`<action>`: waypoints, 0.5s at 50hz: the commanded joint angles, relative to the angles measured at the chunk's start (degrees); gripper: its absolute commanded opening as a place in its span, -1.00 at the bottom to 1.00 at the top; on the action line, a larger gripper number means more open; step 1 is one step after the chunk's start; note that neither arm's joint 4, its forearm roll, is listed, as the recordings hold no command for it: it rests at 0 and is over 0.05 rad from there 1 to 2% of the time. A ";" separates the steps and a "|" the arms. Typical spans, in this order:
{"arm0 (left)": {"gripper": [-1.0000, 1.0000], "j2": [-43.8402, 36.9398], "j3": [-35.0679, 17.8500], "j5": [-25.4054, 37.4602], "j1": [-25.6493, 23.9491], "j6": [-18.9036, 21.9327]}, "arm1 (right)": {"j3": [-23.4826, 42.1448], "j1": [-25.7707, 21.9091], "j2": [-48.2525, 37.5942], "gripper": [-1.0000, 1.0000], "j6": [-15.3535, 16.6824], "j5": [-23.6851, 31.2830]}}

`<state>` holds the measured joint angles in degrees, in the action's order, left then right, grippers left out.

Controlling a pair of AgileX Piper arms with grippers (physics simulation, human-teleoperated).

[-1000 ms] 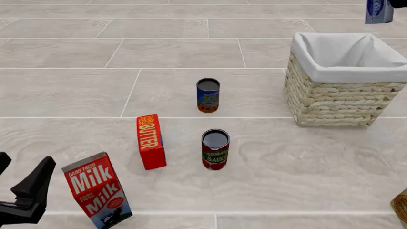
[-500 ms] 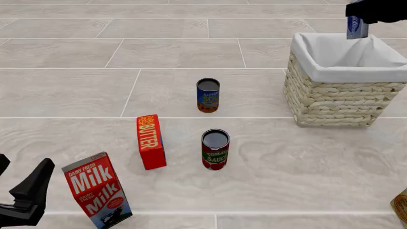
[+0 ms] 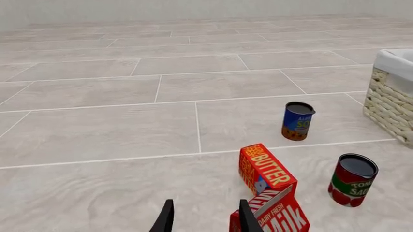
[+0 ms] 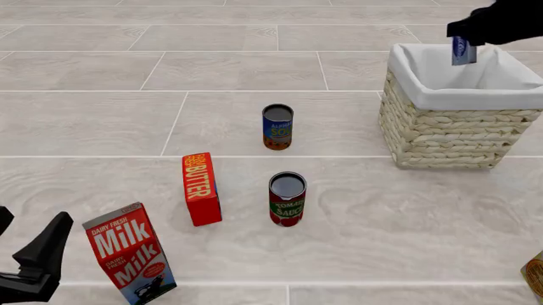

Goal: Pick the cream cheese and place it in the basket.

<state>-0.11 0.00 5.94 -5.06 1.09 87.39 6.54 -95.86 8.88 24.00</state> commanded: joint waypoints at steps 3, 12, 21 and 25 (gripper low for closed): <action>1.00 0.04 0.00 0.16 -0.03 0.04 | 5.52 0.54 -3.87 -1.00 -0.89 1.55; 1.00 0.06 0.00 0.21 0.00 0.00 | 6.28 0.74 -6.48 -1.00 -0.73 1.30; 1.00 0.06 0.00 0.28 0.09 0.07 | 6.77 0.97 -8.32 -1.00 -0.75 0.71; 1.00 0.07 0.00 0.31 0.16 0.05 | 6.88 0.87 -8.88 -1.00 -0.65 0.52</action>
<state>-0.05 0.00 6.18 -4.99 1.14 93.03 7.36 -103.19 8.92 24.96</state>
